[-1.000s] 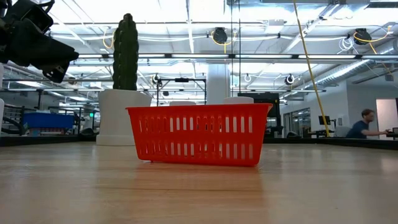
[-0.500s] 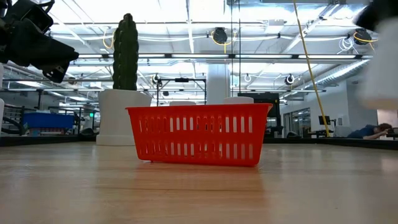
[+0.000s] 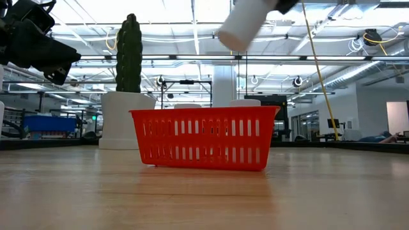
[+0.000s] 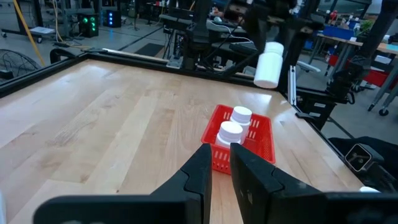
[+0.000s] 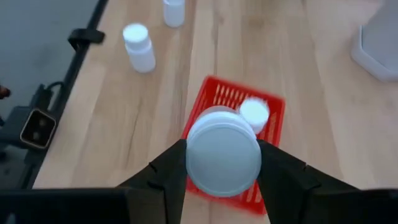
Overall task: Pick and place pill bottles into a basket
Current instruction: Put the white pill bottle into the red bin
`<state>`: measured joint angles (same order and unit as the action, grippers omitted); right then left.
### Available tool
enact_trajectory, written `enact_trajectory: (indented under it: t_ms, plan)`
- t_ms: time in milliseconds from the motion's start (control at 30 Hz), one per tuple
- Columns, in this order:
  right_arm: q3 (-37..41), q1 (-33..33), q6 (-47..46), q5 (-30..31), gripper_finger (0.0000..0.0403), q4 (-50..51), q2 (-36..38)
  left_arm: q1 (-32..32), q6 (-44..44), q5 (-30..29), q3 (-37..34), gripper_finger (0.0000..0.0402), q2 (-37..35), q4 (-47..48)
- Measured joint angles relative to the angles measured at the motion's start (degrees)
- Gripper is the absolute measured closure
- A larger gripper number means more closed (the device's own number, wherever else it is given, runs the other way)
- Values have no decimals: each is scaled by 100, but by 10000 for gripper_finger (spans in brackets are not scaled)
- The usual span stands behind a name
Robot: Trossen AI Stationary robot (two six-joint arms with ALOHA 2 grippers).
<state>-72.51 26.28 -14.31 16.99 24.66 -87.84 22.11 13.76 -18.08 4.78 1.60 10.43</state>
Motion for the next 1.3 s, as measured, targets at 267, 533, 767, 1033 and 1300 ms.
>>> enact_trajectory:
  t_ms: [267,533,767,1033,1300]
  plan:
    - [-132,-764,665,-956,252,-87,-25,-1,0,1,0,339,0,0]
    - [-1207,-1064,1053,-1422,252,874,-1026,-1,0,1,0,339,1,-23]
    - [-2549,-1046,1211,-1486,250,2265,-2114,0,0,1,0,339,1,-21]
    - [-2934,-1046,1263,-1733,252,2453,-2520,0,0,1,0,339,1,-24]
    - [-2931,-1053,1220,-1712,252,2568,-2528,0,0,1,0,339,1,-36]
